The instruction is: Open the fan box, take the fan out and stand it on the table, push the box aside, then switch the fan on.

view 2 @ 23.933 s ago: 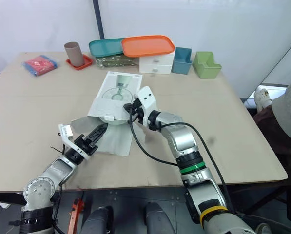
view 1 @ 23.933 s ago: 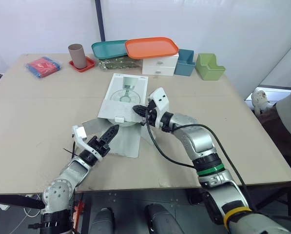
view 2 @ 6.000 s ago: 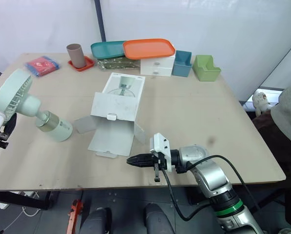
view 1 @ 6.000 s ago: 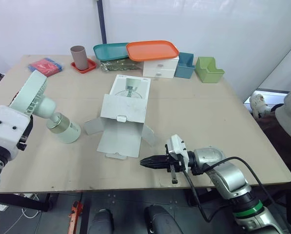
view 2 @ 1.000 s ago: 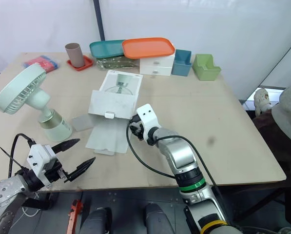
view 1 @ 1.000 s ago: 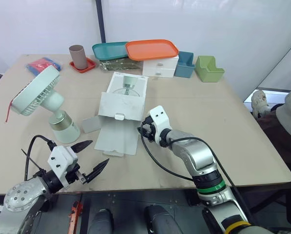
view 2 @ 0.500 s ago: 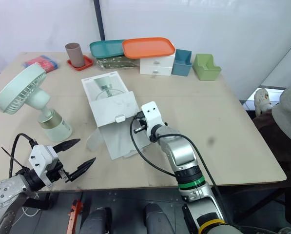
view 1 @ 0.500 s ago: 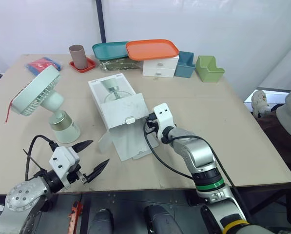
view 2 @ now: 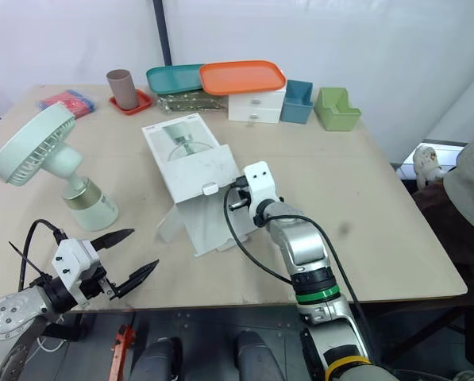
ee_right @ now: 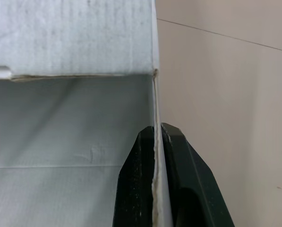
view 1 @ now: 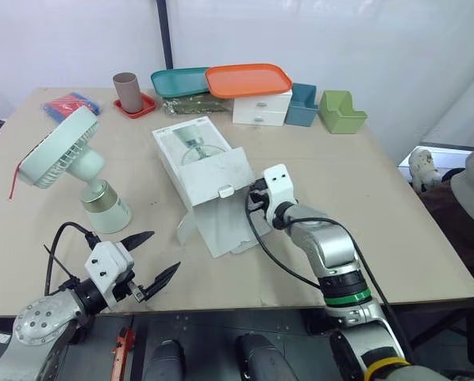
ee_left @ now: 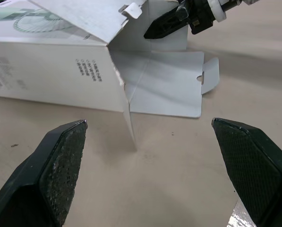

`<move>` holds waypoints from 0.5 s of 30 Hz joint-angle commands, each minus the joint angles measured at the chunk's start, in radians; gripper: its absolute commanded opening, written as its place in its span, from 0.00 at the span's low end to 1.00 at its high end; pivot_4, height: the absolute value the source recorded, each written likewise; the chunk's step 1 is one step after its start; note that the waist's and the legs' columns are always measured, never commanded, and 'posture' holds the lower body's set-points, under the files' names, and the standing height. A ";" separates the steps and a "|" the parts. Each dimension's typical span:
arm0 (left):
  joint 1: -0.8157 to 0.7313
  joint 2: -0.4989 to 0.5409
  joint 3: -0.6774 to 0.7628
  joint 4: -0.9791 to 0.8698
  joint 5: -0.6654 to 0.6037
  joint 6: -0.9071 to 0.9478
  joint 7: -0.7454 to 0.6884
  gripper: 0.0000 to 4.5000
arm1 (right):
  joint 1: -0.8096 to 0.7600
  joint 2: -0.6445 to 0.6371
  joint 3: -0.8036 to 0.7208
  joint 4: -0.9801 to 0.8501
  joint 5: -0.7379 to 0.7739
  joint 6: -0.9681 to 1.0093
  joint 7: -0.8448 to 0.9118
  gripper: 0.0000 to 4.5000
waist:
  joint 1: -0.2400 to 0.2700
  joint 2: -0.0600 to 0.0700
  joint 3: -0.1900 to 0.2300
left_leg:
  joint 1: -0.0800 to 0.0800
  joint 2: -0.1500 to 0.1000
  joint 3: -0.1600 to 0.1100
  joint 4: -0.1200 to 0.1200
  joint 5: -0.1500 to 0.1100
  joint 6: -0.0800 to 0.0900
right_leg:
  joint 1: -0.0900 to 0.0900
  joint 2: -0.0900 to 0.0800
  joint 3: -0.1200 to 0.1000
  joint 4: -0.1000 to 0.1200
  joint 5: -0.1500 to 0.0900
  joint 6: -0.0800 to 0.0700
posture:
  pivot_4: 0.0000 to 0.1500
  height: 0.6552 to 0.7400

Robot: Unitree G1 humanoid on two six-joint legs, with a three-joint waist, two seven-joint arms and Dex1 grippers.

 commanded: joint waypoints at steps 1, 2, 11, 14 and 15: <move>0.001 0.001 0.003 -0.018 -0.001 -0.022 -0.002 1.00 | -0.011 -0.044 -0.085 -0.018 -0.010 -0.022 -0.035 0.02 | 0.000 0.000 0.000 | 0.000 0.000 0.000 0.000 0.000 0.000 | 0.000 0.000 0.000 0.000 0.000 0.000 | 1.00 1.00; 0.001 0.001 0.002 -0.018 -0.002 -0.022 -0.003 1.00 | -0.007 -0.055 -0.100 -0.019 -0.009 -0.020 -0.040 0.02 | 0.001 0.000 0.000 | 0.000 0.000 0.000 0.000 0.000 0.000 | 0.000 0.000 0.000 0.000 0.000 0.000 | 1.00 1.00; -0.048 0.005 -0.028 0.006 -0.005 -0.013 -0.017 1.00 | 0.042 -0.203 -0.262 0.009 -0.027 -0.026 -0.104 0.02 | 0.005 0.001 0.000 | -0.001 -0.002 0.000 0.000 0.000 0.000 | 0.000 -0.001 0.002 0.000 -0.001 0.002 | 1.00 1.00; -0.065 0.009 -0.030 0.014 -0.012 -0.006 -0.028 1.00 | 0.054 -0.236 -0.289 0.026 -0.033 -0.039 -0.113 0.02 | 0.003 0.001 0.000 | -0.001 -0.002 0.000 0.000 0.000 0.000 | 0.000 0.000 0.002 0.000 -0.001 0.002 | 1.00 1.00; -0.071 0.011 -0.031 0.017 -0.012 -0.005 -0.030 1.00 | 0.057 -0.247 -0.301 0.037 -0.034 -0.048 -0.117 0.02 | 0.000 0.001 0.000 | -0.001 -0.002 0.000 0.000 0.000 0.000 | 0.000 0.000 0.003 0.000 -0.001 0.002 | 1.00 1.00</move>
